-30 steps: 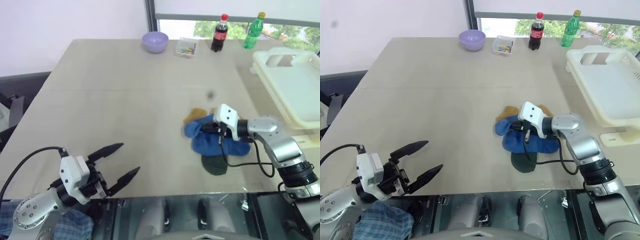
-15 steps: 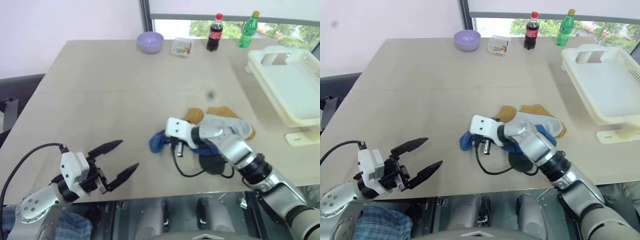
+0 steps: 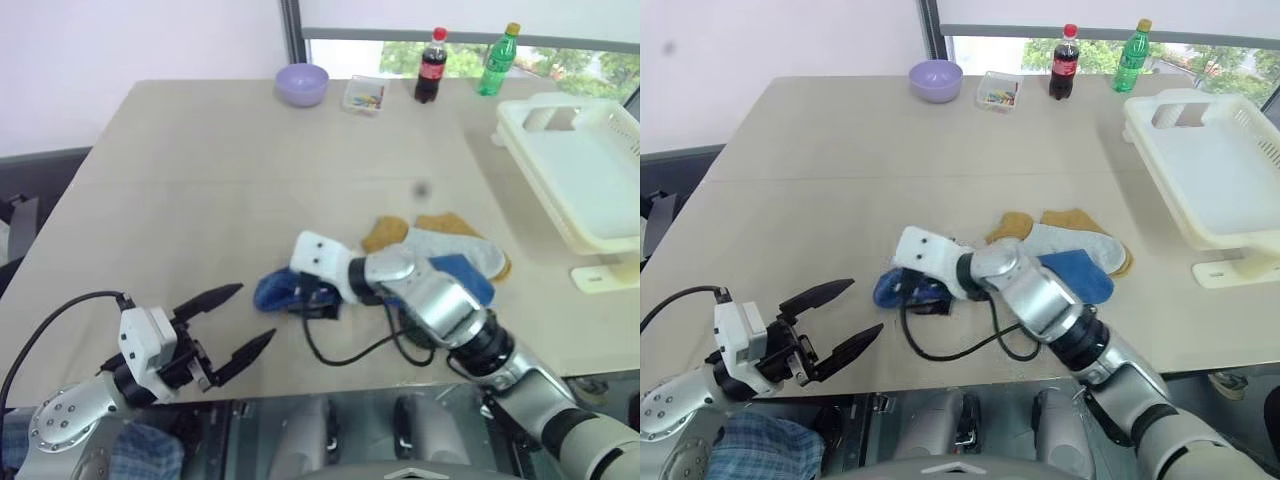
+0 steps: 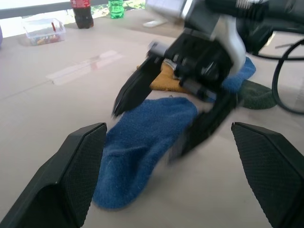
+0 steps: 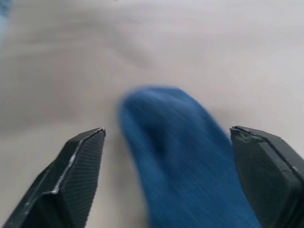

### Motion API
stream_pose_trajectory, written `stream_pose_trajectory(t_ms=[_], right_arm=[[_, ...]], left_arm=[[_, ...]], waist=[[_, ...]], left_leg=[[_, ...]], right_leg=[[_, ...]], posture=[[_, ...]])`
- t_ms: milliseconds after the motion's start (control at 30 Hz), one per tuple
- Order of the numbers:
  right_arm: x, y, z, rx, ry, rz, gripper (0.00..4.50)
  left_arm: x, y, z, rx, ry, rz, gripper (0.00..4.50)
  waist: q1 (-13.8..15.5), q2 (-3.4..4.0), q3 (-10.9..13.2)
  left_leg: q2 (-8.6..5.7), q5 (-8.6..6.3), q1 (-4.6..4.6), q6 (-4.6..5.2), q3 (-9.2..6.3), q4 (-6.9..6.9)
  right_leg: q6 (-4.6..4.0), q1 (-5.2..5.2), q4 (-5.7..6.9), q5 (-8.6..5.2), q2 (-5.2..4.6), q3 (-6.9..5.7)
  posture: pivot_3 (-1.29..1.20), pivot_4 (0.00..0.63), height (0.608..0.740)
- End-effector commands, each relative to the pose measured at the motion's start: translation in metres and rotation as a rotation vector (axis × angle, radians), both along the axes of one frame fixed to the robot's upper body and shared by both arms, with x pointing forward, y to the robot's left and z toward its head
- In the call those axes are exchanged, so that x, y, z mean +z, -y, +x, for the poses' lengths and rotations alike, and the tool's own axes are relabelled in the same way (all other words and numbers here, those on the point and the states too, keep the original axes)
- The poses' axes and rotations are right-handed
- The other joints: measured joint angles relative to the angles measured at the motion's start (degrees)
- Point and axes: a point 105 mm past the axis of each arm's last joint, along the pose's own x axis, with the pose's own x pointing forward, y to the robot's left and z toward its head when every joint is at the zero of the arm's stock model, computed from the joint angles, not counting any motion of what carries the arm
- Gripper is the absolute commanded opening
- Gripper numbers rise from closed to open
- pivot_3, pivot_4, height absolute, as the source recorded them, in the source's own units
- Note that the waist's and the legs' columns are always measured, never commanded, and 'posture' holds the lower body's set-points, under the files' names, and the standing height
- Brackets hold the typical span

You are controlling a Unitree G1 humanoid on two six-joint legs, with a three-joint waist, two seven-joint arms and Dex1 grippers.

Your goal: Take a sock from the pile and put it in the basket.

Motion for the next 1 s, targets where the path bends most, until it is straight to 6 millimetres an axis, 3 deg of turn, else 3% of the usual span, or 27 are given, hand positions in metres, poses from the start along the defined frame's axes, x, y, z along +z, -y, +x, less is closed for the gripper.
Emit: stream_pose_trajectory(t_ms=[33,200,333,433,700,867,900,967,1000], right_arm=[[0.015,0.024,0.005,-0.047,0.012,0.024,4.34],[-0.009,0.057,0.015,-0.173,-0.118,-0.012,4.34],[-0.020,0.057,0.016,-0.219,-0.222,0.012,4.34],[-0.028,0.059,0.019,-0.239,-0.228,-0.003,3.64],[-0.032,0.059,0.016,-0.228,-0.206,-0.020,0.03],[-0.034,0.057,0.011,-0.198,-0.193,-0.040,0.03],[-0.034,0.056,0.010,-0.194,-0.188,-0.045,0.00],[-0.034,0.056,0.010,-0.186,-0.178,-0.054,0.00],[-0.034,0.055,0.009,-0.183,-0.175,-0.055,0.00]], left_arm=[[0.002,0.003,0.010,0.006,-0.001,-0.033,4.50],[-0.017,0.004,0.046,0.058,-0.045,0.037,4.50],[-0.030,0.001,0.067,0.093,-0.071,0.096,4.50],[-0.034,0.001,0.087,0.128,-0.082,0.110,4.50],[-0.050,-0.005,0.102,0.153,-0.111,0.242,4.50],[-0.057,-0.001,0.091,0.110,-0.156,0.239,4.50],[-0.058,-0.001,0.089,0.099,-0.172,0.237,3.98],[-0.062,0.001,0.084,0.077,-0.194,0.254,3.36],[-0.064,0.001,0.081,0.068,-0.205,0.262,2.79]], waist=[[-0.1,-0.01,0.0],[-0.1,-0.01,0.0],[-0.5,-0.02,0.0],[-0.2,-0.02,0.0],[-0.2,-0.04,0.0],[-0.3,-0.02,0.0],[-0.3,-0.02,0.0],[-0.3,-0.02,0.0],[-0.3,-0.02,0.0]], left_leg=[[0.00,0.00,0.00,0.00,0.00,0.00],[0.01,0.03,0.04,0.00,-0.01,-0.06],[0.06,0.18,-0.01,0.26,0.06,-0.07],[0.06,0.18,-0.01,0.27,0.03,-0.08],[0.01,0.18,-0.01,0.28,0.03,-0.09],[0.03,0.16,0.06,0.22,0.01,-0.10],[0.03,0.05,0.06,0.04,0.01,-0.10],[0.02,0.04,0.06,0.03,-0.01,-0.10],[0.02,0.04,0.06,0.03,-0.01,-0.10]], right_leg=[[0.00,0.00,0.00,0.00,0.00,0.00],[0.02,0.01,0.03,0.02,0.10,-0.01],[0.20,0.00,0.03,0.13,0.18,0.04],[0.22,0.00,0.04,0.13,0.17,0.03],[0.23,0.01,0.02,0.14,0.08,0.02],[0.22,0.01,0.03,0.14,0.03,0.01],[0.21,0.01,0.03,0.14,0.00,0.02],[0.21,0.01,0.03,0.14,-0.01,0.01],[0.21,0.01,0.02,0.14,-0.01,0.01]], posture=[[0.00,0.150,0.733],[0.00,0.150,0.733],[0.00,0.150,0.733],[0.00,0.150,0.733],[0.00,0.150,0.733],[0.00,0.150,0.733],[0.00,0.150,0.733],[0.00,0.150,0.733],[0.00,0.150,0.733]])
